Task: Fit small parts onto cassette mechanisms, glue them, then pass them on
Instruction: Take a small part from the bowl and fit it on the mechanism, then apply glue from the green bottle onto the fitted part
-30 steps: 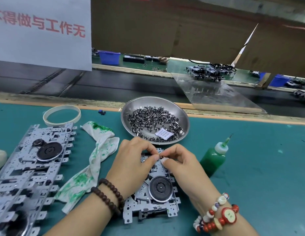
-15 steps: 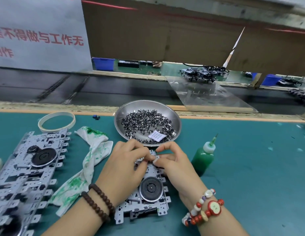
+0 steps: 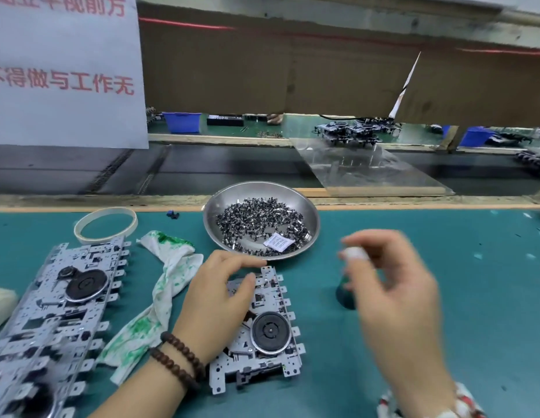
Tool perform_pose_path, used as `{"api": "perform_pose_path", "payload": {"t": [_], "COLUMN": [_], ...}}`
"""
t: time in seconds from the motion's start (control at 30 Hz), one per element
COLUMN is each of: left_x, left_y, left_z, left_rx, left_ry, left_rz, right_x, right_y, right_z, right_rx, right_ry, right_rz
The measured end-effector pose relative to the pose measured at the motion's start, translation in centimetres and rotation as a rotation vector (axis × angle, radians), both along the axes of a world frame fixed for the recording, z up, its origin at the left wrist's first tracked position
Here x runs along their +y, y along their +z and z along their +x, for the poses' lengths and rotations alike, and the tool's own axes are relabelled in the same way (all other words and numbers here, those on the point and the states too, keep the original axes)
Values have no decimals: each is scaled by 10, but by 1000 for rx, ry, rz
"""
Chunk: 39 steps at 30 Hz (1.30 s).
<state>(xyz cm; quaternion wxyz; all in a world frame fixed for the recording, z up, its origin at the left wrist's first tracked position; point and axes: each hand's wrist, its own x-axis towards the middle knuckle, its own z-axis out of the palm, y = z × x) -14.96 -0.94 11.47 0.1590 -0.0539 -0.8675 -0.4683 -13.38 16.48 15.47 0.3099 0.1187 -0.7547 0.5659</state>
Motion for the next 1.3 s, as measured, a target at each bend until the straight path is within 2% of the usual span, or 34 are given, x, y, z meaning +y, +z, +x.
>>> {"api": "perform_pose_path", "payload": {"t": [0.07, 0.1, 0.17, 0.27, 0.37, 0.47, 0.7, 0.73, 0.87, 0.93, 1.03, 1.17, 1.3], "left_x": [0, -1, -1, -5, -8, -9, -10, -11, -13, -13, -13, -13, -13], "left_y": [0, -1, -1, -1, -1, 1, 4, 4, 4, 4, 3, 3, 5], "left_z": [-2, -3, -4, -7, -8, -9, -11, -12, -16, -17, -17, -17, -16], "left_rx": [-12, -20, -52, -136, -215, -270, -342, -352, -407, -438, -468, -498, -515], "left_ry": [62, 86, 114, 126, 90, 17, -33, -38, -41, -33, -30, -32, -20], "left_rz": [9, 28, 87, 150, 68, -2, -9, -2, 62, 98, 144, 207, 258], "right_x": [18, 25, 35, 38, 38, 35, 24, 24, 20, 23, 24, 18, 19], "right_y": [2, 0, -9, -26, -35, -31, -8, -9, -15, -15, -17, -21, -23], "right_z": [3, 2, -4, -16, -22, -21, -34, -36, -41, -40, -37, -34, -33], "right_rx": [150, 138, -67, -473, -635, -594, -478, -483, -594, -607, -629, -502, -385], "right_ry": [-154, -207, -259, -173, -28, 18, 183, 198, 386, 446, 498, 367, 308], "right_rz": [-78, -93, -45, 59, 174, 279, 27, -45, -667, -794, -811, -503, -470]}}
